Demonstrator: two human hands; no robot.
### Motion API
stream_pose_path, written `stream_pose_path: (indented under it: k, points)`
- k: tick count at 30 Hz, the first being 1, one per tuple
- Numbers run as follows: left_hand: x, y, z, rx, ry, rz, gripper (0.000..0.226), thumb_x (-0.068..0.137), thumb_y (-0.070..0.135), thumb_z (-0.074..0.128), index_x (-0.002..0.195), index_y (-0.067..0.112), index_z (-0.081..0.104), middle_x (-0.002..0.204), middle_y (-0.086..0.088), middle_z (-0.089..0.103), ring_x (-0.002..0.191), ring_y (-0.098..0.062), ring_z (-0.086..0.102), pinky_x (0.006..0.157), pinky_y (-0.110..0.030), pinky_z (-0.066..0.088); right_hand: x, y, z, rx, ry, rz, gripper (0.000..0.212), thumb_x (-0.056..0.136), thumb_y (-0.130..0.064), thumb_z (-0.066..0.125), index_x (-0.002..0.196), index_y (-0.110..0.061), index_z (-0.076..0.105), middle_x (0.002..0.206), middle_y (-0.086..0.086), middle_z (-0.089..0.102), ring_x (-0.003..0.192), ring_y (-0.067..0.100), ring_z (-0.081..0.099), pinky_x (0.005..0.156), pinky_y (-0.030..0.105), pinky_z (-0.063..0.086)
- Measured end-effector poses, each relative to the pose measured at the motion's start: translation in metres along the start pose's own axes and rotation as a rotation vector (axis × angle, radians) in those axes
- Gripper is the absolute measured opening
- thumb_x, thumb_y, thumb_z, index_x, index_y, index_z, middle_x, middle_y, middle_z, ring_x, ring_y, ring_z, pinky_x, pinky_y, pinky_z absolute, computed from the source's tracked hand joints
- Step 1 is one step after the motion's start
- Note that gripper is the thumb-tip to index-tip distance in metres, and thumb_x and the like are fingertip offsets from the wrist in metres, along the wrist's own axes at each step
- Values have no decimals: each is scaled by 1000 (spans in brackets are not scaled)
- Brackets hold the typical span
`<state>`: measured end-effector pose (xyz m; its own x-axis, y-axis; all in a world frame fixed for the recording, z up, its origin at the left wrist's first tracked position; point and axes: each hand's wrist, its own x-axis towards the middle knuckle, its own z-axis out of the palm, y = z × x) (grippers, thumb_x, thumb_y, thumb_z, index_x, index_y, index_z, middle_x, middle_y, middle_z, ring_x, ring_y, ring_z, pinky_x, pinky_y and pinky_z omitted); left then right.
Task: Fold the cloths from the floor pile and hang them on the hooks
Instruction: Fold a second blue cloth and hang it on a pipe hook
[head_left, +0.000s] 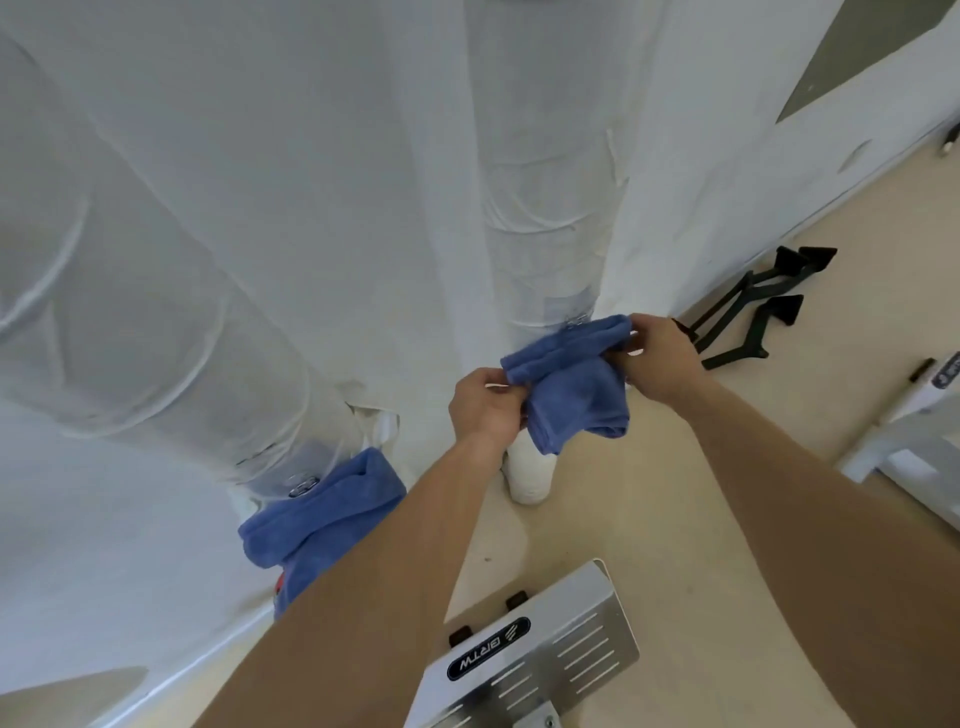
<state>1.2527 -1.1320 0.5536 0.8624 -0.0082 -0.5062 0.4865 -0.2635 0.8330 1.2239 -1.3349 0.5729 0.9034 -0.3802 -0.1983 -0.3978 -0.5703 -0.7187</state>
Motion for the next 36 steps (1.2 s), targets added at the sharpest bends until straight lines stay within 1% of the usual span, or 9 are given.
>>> stream_pose_path:
  k: [4, 11, 16, 22, 25, 27, 30, 33, 36]
  points:
    - [-5, 7, 0, -100, -9, -61, 14, 85, 11, 72, 94, 16, 63, 94, -12, 73, 85, -31, 73, 73, -42, 63, -8, -10, -4, 41, 75, 55, 27, 86, -23, 68, 104, -19, 49, 92, -1, 67, 76, 25, 66, 71, 39, 55]
    - [-27, 21, -8, 26, 76, 164, 7, 90, 26, 61, 97, 27, 59, 95, 5, 68, 88, -19, 69, 82, -41, 60, -30, -29, -21, 105, -9, 49, 25, 86, -33, 58, 109, -23, 61, 98, -6, 69, 89, 20, 67, 80, 47, 59]
    - [-36, 25, 3, 124, 75, 233, 30, 93, 50, 60, 103, 22, 54, 83, 16, 58, 73, 1, 56, 60, -14, 43, -25, -32, -18, 90, -5, 41, 35, 91, -53, 53, 97, -22, 68, 87, -2, 72, 80, 24, 70, 73, 48, 60]
    - [-7, 20, 15, 269, 122, 231, 29, 94, 46, 61, 89, 18, 57, 70, 13, 53, 69, -11, 53, 58, -20, 37, -6, -26, -1, 199, -62, 274, 30, 93, -42, 59, 93, -13, 67, 88, 11, 69, 76, 31, 69, 64, 41, 61]
    - [-3, 13, 18, 263, 98, 183, 34, 92, 51, 61, 88, 18, 59, 71, 9, 59, 66, -10, 58, 57, -19, 42, -5, -22, 2, 216, -74, 329, 37, 92, -43, 62, 90, -7, 68, 82, 13, 65, 73, 29, 64, 63, 37, 58]
    - [-4, 13, 15, 247, 122, 166, 34, 88, 52, 66, 89, 18, 59, 75, 9, 61, 68, -9, 59, 58, -21, 44, -5, -19, 3, 164, 51, 258, 42, 88, -45, 67, 100, -5, 65, 88, 14, 68, 82, 32, 66, 71, 41, 58]
    - [-14, 23, 7, 245, 181, 269, 21, 87, 34, 72, 89, 18, 59, 77, 12, 59, 68, -5, 56, 57, -13, 39, -16, -23, 2, 134, 205, 68, 25, 90, -36, 65, 107, -18, 60, 97, 1, 68, 88, 22, 64, 78, 33, 49]
    - [-32, 32, 2, 314, 143, 424, 2, 92, 19, 64, 90, 20, 64, 75, 18, 61, 68, 0, 58, 59, -6, 40, -29, -19, 1, 85, 113, -78, 32, 96, -27, 54, 128, -26, 62, 114, -5, 70, 99, 17, 66, 93, 35, 51]
    - [-48, 30, 1, 394, 95, 544, 10, 93, 23, 59, 95, 21, 69, 76, 12, 67, 70, -5, 62, 66, -15, 48, -41, -7, -5, 92, -100, -100, 61, 90, -19, 58, 147, -30, 42, 132, -7, 63, 111, 12, 64, 97, 34, 52]
